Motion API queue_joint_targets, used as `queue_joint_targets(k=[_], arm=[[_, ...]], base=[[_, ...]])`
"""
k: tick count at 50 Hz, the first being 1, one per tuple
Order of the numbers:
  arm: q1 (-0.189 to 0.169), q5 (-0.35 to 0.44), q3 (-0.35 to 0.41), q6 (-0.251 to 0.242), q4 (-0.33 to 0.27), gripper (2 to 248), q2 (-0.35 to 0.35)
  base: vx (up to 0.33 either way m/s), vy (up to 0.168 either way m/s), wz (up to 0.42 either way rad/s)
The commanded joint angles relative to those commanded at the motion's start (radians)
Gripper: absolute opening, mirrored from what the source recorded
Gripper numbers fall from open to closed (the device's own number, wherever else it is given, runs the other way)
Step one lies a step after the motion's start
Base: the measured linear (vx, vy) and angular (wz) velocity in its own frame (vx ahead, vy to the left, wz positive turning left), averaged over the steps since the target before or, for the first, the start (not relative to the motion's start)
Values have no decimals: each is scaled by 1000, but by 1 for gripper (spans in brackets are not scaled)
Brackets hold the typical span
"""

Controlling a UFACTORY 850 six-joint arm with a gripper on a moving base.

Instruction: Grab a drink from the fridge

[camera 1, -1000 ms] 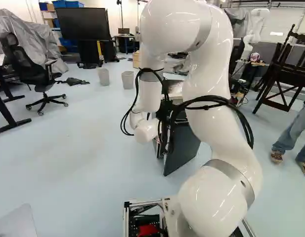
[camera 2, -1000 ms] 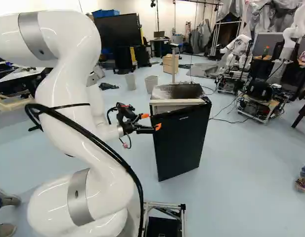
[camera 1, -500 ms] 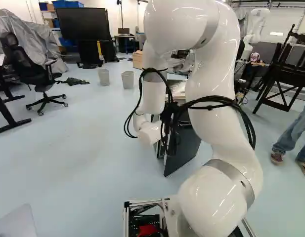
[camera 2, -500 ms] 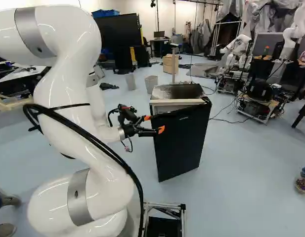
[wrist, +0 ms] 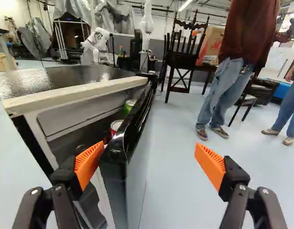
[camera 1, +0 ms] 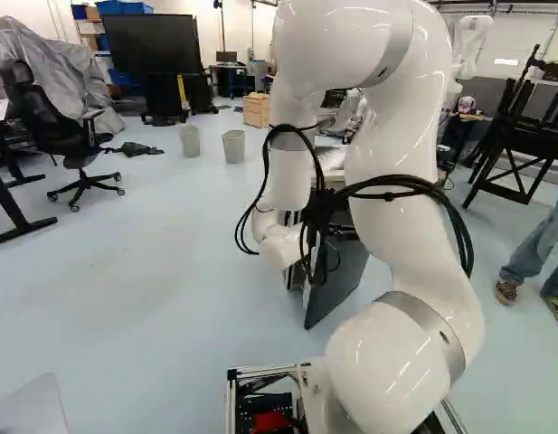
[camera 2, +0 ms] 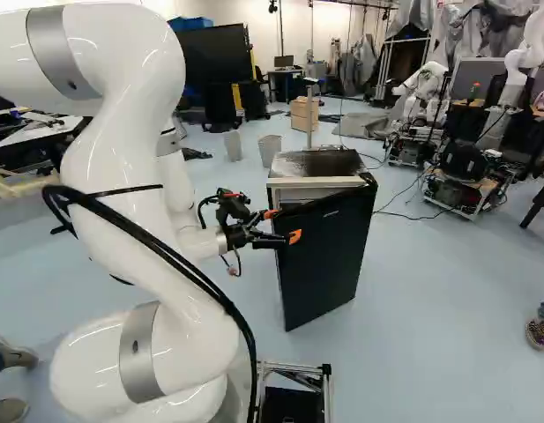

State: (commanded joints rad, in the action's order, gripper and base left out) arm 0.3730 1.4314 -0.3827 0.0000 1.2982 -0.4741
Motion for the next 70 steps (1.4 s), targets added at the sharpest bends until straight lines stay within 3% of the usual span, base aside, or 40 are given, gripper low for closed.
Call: queue_joint_targets(k=[44, 70], arm=[[-142, 0, 50, 0, 33, 247, 24], [-275, 0, 40, 0, 55, 247, 20]], base=[[0, 0, 0], [0, 0, 0]])
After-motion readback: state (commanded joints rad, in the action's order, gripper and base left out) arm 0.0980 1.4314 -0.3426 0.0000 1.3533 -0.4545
